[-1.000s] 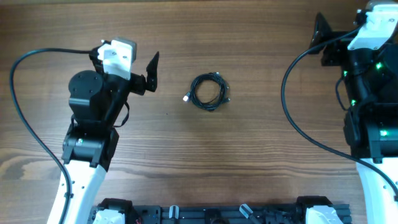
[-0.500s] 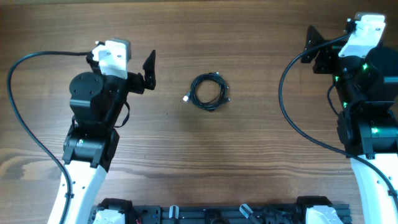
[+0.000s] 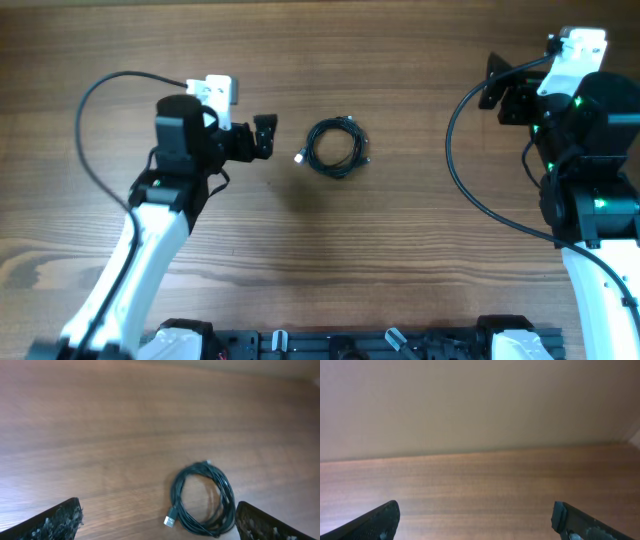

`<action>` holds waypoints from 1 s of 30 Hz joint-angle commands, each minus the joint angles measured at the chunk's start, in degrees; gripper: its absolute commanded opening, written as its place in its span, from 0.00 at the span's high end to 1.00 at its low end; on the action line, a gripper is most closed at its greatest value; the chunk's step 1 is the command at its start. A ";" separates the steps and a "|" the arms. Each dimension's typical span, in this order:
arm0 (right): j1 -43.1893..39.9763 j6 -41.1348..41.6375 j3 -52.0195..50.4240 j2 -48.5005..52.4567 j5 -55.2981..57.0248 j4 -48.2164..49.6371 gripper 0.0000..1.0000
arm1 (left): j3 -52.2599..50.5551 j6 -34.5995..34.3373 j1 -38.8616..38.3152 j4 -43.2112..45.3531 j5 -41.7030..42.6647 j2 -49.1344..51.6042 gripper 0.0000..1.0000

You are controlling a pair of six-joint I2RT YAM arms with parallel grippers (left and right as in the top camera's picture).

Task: Untangle cables
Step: 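Lower the left gripper over the black cable coil, then close the left gripper on the cable coil's near edge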

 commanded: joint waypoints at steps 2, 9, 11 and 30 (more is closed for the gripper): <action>0.33 1.95 -0.35 1.49 -1.86 -2.36 0.00 | -0.37 -0.81 -0.44 2.25 7.08 6.01 0.00; 0.33 3.32 -0.35 6.16 -6.03 -3.76 0.00 | -0.35 -0.79 -3.52 5.86 7.26 9.07 0.00; 0.33 2.01 -0.35 6.99 -8.17 -3.54 0.00 | -0.35 -0.79 -4.24 6.01 6.45 9.86 0.00; 0.33 1.03 -0.33 8.94 -13.68 -6.16 0.00 | 7.17 -3.37 -14.23 4.07 -11.54 20.81 0.09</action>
